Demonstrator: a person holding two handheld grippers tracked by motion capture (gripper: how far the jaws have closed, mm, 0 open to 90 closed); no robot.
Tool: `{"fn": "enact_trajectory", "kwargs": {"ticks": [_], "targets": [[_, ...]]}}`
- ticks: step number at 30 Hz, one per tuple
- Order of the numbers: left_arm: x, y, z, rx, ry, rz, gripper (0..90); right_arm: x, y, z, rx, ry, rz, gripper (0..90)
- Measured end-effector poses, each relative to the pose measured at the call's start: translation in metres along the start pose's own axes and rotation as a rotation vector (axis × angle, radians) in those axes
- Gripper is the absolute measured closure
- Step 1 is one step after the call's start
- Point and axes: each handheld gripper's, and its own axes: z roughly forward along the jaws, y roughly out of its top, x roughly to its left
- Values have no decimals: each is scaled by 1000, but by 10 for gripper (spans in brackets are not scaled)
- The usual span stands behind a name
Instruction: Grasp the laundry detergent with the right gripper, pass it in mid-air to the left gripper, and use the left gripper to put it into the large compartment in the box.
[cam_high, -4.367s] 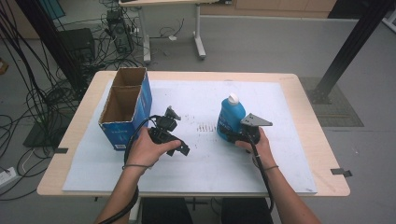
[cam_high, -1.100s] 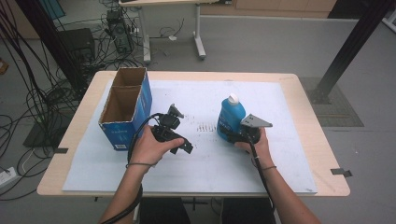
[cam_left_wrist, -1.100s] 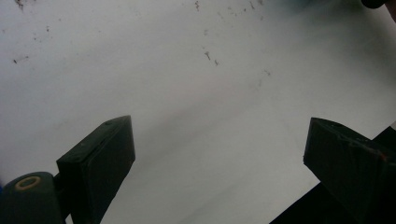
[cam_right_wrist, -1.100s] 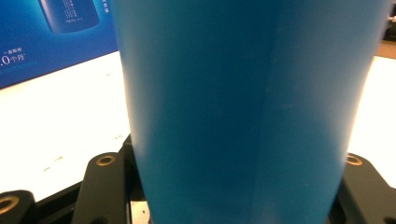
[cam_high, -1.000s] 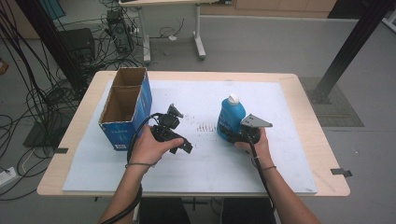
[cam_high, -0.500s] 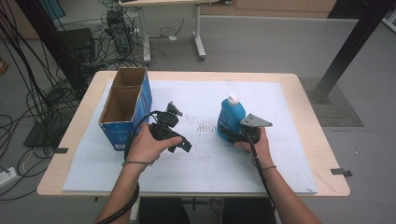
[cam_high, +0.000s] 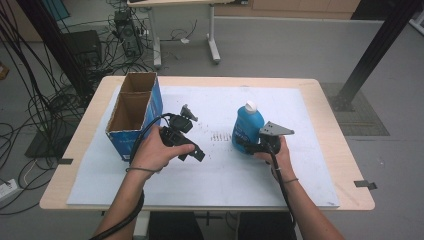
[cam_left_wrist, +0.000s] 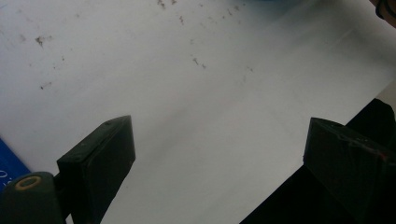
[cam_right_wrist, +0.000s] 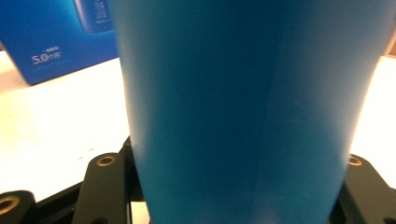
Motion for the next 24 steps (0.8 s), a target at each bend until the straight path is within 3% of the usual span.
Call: {"fn": "enact_trajectory", "kwargs": {"ticks": [4, 11, 24], "targets": [[-5, 3, -6, 8, -4, 45, 94, 1, 3, -5, -1, 59, 11, 407], [-12, 7, -17, 14, -10, 103, 93, 5, 14, -13, -13, 156, -14, 407], [-21, 14, -35, 38, -28, 234, 93, 17, 29, -24, 29, 336, -78, 407]]}}
